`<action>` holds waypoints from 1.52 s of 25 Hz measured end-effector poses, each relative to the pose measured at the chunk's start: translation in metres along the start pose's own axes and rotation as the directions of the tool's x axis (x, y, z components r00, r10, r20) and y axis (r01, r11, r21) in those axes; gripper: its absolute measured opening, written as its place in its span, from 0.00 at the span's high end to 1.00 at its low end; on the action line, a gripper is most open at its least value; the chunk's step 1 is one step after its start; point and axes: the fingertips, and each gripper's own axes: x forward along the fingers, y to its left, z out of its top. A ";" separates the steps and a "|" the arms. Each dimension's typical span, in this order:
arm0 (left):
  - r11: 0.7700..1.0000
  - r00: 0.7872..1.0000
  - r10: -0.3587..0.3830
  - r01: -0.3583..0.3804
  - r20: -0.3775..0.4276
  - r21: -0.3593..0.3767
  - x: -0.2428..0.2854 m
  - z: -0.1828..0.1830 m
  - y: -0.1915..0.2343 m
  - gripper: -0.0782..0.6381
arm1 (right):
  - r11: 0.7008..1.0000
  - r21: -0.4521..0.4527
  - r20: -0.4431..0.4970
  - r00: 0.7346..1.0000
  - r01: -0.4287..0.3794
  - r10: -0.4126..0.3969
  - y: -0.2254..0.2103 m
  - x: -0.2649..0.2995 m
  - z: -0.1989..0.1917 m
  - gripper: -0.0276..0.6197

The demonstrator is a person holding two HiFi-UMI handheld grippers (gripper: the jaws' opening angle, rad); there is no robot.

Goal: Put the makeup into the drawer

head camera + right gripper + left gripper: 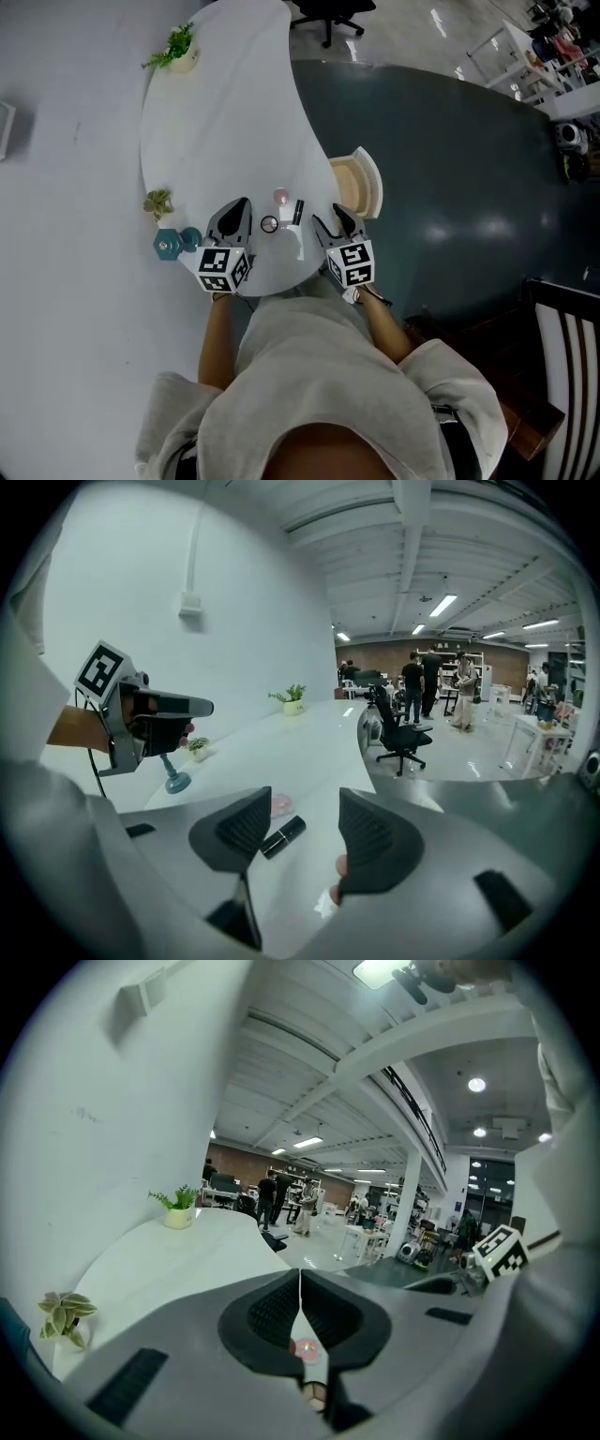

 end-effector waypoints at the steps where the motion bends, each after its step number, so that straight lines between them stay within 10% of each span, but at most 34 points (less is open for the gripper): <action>1: 1.000 1.000 -0.010 0.010 0.003 -0.005 -0.001 -0.001 0.004 0.87 | 1.000 0.002 -0.012 1.000 0.000 0.000 0.006 0.005 -0.002 0.64; 12: 0.996 0.996 -0.083 0.083 -0.011 -0.030 0.003 -0.015 0.024 0.87 | 0.999 0.028 -0.108 0.994 0.019 -0.016 0.032 0.049 -0.032 0.64; 26: 0.998 0.999 0.020 -0.022 -0.030 -0.054 -0.008 -0.022 0.041 0.87 | 0.999 0.023 -0.345 0.938 0.029 -0.019 0.034 0.108 -0.086 0.77; 38: 0.998 0.999 0.019 -0.021 -0.037 -0.063 0.014 -0.016 0.026 0.87 | 1.000 0.021 -0.277 0.961 0.004 0.002 0.013 0.093 -0.066 0.80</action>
